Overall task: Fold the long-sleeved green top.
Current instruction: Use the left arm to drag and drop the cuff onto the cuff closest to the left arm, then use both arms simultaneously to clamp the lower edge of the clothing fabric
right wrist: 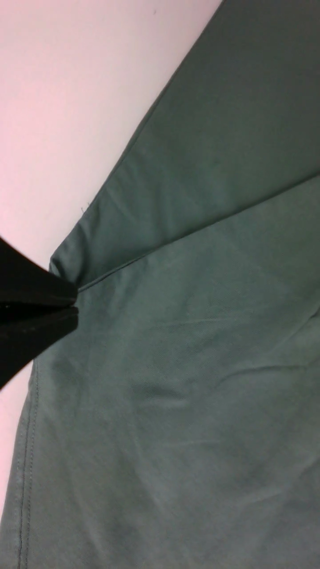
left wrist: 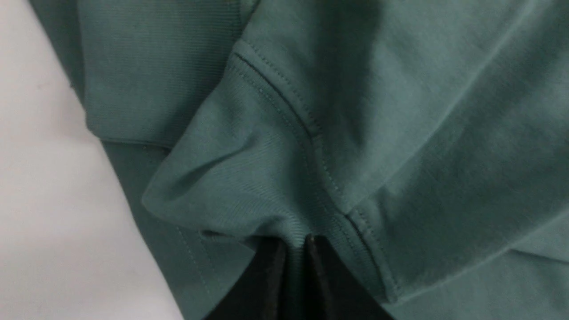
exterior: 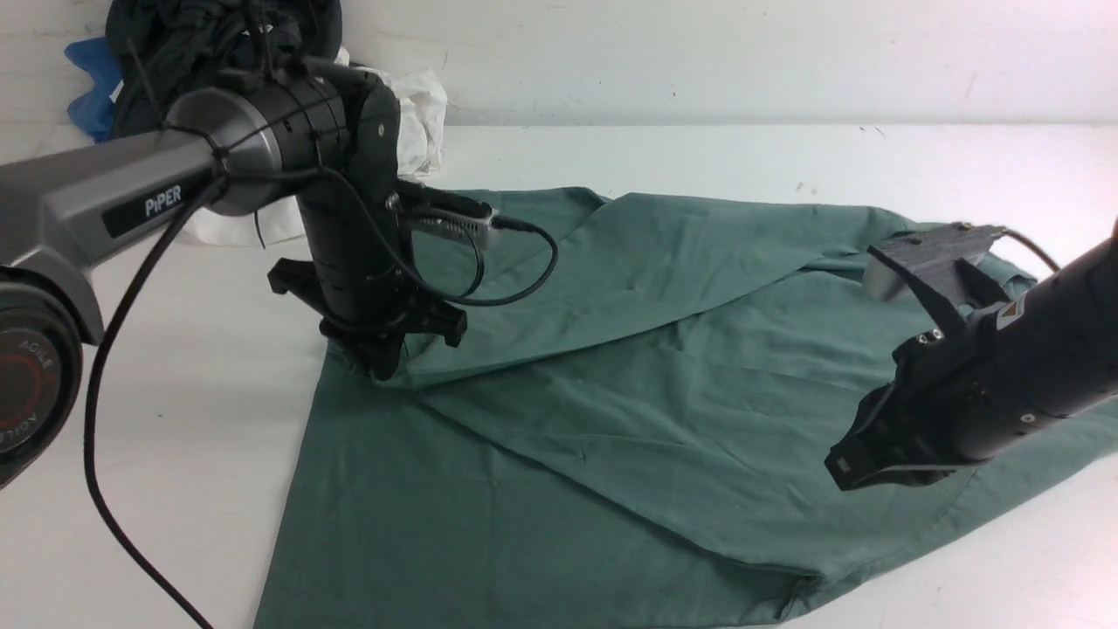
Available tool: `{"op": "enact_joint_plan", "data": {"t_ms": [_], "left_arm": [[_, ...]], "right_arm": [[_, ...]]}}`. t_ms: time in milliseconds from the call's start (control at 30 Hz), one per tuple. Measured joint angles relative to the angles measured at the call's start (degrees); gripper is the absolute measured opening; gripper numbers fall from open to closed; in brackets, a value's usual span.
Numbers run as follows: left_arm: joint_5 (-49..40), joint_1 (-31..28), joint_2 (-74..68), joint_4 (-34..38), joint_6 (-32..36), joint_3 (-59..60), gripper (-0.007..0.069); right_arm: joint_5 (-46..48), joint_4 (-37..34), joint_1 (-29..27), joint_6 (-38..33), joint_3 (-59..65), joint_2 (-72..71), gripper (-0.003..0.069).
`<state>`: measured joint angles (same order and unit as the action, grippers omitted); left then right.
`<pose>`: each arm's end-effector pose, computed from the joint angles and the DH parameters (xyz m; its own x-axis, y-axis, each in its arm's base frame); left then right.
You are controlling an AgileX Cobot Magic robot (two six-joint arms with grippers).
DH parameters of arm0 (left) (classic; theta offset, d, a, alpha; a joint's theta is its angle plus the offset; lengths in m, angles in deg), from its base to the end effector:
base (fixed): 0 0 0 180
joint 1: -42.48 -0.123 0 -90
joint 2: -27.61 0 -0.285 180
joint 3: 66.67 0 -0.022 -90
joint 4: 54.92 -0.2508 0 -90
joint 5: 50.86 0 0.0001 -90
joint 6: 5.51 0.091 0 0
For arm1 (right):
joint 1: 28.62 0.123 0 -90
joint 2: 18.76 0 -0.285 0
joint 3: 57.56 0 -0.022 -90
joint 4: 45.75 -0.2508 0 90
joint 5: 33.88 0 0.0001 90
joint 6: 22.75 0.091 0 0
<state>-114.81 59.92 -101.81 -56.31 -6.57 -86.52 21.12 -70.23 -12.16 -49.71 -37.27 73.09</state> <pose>0.4154 -0.1284 0.1895 -0.9502 0.2903 -0.1131 0.2898 0.9568 0.0208 0.2526 0.1069 0.2512 -0.8278 -0.4539 -0.3298 -0.5423 0.7980 0.2629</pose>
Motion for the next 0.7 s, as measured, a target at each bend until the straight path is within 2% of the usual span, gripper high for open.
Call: {"op": "enact_joint_plan", "data": {"t_ms": [100,200,233,267,333,367,433,600,633,667,700], "left_arm": [[0.7,0.0,0.0,-1.2,0.3,0.0,0.0064],[-0.7,0.0,2.4,-2.3,1.8,-0.7,0.0151],[-0.9,0.0,2.7,-2.3,1.9,-0.7,0.0158],[-2.6,0.0,5.4,-2.2,2.4,-0.7,0.0221],[-4.0,0.0,7.3,-1.9,2.8,-0.7,0.026],[-5.2,0.0,10.6,-1.1,3.5,-0.7,0.0323],[-5.2,0.1,14.5,0.4,4.3,1.0,0.0389],[-5.3,1.7,21.2,0.9,6.6,12.6,0.0433],[-5.3,2.7,22.6,0.9,8.6,20.0,0.0435],[-5.3,3.0,22.9,0.9,9.4,20.9,0.0435],[-5.2,4.0,23.8,0.9,12.5,26.8,0.0436]], "right_arm": [[0.1,-0.1,0.0,0.0,0.0,0.0,-0.0014],[1.5,-0.1,0.0,0.0,0.0,0.0,-0.0014],[1.7,0.0,0.0,0.0,0.0,0.0,-0.0014],[2.5,0.0,0.0,-0.3,0.0,0.0,-0.0014],[3.0,0.0,0.0,-0.6,0.0,0.0,-0.0014],[3.5,0.0,0.0,-1.0,0.0,0.0,-0.0014],[3.9,0.0,0.0,-1.3,0.0,0.0,-0.0014],[4.6,-0.3,0.0,-1.6,0.0,0.0,-0.0014],[4.7,-0.3,0.0,-1.7,0.0,0.0,-0.0014],[4.8,-0.3,0.0,-1.7,0.0,0.0,-0.0014],[4.8,-0.3,0.0,-1.8,0.0,0.0,-0.0014]]}}
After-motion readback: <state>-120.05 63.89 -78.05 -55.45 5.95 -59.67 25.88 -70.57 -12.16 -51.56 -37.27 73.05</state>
